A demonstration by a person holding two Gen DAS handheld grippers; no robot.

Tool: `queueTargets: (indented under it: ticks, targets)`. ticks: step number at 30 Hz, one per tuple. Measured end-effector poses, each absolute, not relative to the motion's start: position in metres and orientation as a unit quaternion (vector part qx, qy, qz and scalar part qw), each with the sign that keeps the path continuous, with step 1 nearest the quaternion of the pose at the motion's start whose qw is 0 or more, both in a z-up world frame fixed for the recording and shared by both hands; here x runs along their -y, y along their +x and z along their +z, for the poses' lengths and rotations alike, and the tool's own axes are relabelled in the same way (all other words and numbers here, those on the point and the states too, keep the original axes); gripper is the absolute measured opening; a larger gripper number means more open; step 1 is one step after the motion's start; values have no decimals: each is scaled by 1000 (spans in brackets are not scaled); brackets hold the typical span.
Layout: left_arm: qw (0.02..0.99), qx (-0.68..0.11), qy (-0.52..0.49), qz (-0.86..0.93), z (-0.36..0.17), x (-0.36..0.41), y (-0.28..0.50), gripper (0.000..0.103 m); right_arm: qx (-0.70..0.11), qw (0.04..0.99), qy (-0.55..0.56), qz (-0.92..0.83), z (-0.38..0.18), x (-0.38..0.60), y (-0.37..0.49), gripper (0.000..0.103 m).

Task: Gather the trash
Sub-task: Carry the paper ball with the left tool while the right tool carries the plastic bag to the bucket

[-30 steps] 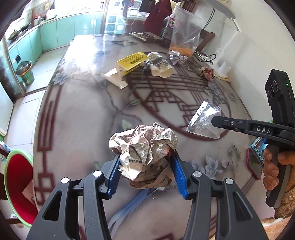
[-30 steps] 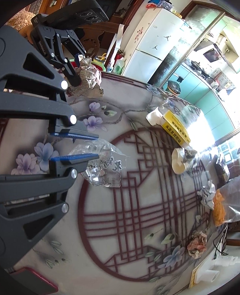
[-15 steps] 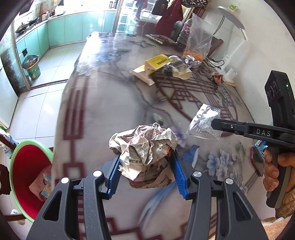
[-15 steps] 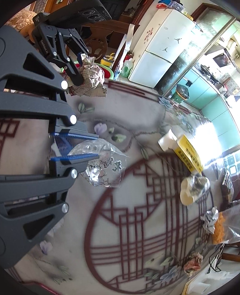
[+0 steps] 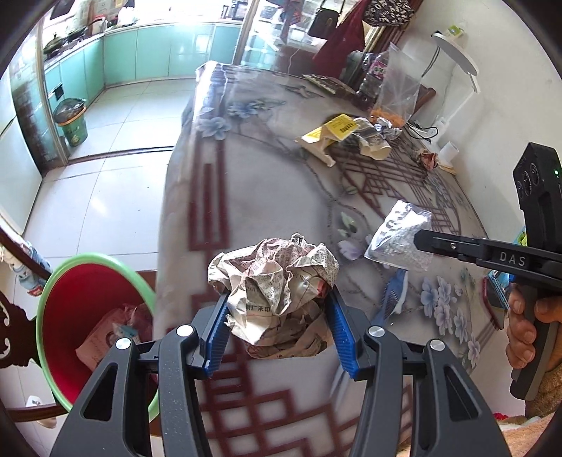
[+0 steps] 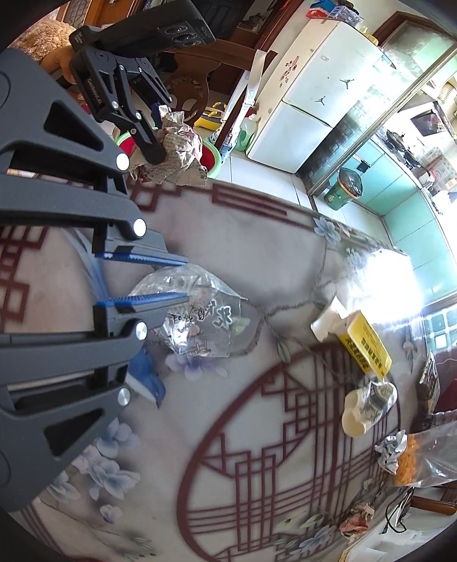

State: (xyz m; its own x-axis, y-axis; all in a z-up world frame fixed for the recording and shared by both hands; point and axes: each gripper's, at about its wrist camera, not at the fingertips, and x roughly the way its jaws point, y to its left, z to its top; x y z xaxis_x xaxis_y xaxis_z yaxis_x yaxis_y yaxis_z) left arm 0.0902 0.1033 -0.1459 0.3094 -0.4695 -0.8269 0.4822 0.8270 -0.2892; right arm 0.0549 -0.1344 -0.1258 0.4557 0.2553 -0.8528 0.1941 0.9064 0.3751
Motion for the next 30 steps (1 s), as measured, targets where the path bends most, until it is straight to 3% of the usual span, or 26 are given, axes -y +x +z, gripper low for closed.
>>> queueTargets:
  ticks: [30]
  targets:
    - [834,-520,-45,-179,-170,-248,105,49,-521,836,124,119,-100,-6,101,15]
